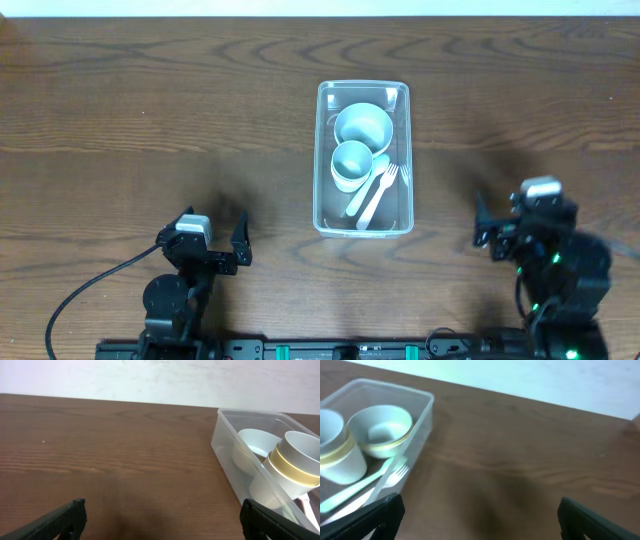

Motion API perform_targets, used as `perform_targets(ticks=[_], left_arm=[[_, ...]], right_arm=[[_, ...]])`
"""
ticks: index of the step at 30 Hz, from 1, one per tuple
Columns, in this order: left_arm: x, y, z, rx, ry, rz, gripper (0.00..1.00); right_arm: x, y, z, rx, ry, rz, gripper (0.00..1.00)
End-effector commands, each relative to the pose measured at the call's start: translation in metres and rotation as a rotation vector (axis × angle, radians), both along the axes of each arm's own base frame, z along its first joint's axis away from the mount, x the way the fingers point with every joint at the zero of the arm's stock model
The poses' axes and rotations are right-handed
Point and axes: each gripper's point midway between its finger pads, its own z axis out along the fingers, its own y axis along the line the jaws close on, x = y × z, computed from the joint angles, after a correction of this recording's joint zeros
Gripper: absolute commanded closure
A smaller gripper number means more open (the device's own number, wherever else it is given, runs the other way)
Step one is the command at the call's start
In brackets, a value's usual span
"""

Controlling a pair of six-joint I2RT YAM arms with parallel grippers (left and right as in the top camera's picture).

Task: Pack container

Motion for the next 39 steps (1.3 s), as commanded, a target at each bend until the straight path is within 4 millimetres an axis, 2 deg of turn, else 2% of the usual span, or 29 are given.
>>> perform_targets(ticks=[1,5,11,39], left_arm=[[0.000,-0.001,-0.012,0.009,0.023,-0.007,0.02],[0.000,-0.001,-0.012,0.009,0.023,-0.007,0.02],[0.000,-0.001,-0.012,0.009,0.023,-0.007,0.02],[0.000,-0.001,-0.012,0.009,0.023,-0.007,0.02]], right_arm=[[-0.009,0.016,-0.025,0.016,-0.028,0.088,0.01],[-0.015,0.028,-0.052,0.040,-0.052,0.153,0.01],[-0.015,0.033,-0.078,0.050,-0.060,0.180,0.01],[-0.014,0.032,-0.076,0.047,-0.070,0.179,0.01]])
